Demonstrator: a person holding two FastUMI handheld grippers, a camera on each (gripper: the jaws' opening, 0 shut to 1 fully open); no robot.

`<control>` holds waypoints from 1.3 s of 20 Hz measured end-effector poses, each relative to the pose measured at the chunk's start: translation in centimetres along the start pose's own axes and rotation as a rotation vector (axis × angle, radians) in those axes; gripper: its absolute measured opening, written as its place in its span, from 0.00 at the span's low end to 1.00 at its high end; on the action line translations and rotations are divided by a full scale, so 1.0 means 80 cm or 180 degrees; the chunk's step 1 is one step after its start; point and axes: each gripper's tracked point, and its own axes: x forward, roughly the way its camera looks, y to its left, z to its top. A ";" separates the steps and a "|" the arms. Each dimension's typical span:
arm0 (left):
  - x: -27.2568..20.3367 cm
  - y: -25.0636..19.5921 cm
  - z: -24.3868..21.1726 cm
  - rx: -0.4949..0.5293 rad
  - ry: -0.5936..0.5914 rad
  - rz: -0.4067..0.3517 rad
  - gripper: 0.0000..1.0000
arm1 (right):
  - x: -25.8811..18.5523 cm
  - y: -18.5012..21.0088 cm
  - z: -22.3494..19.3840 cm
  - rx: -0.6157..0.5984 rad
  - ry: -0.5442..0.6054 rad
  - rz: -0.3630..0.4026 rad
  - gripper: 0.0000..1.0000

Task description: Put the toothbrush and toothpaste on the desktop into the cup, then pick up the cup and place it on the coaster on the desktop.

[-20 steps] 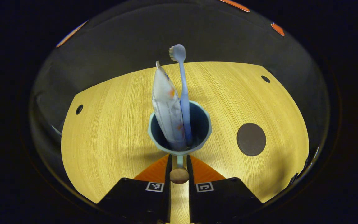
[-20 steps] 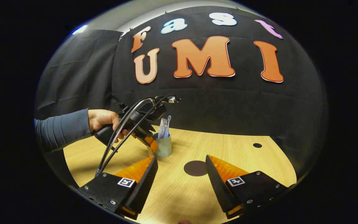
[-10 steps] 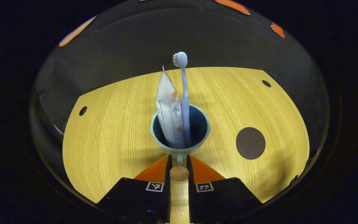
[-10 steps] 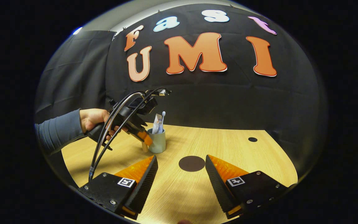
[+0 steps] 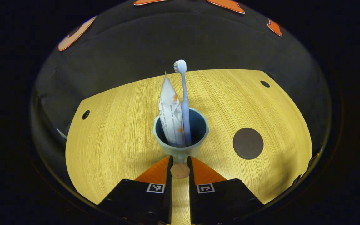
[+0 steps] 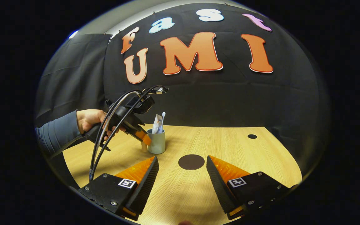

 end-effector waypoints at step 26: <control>0.056 0.008 0.006 0.0146 0.0313 0.0059 0.24 | 0.031 -0.001 -0.046 0.0190 0.0290 0.0026 0.92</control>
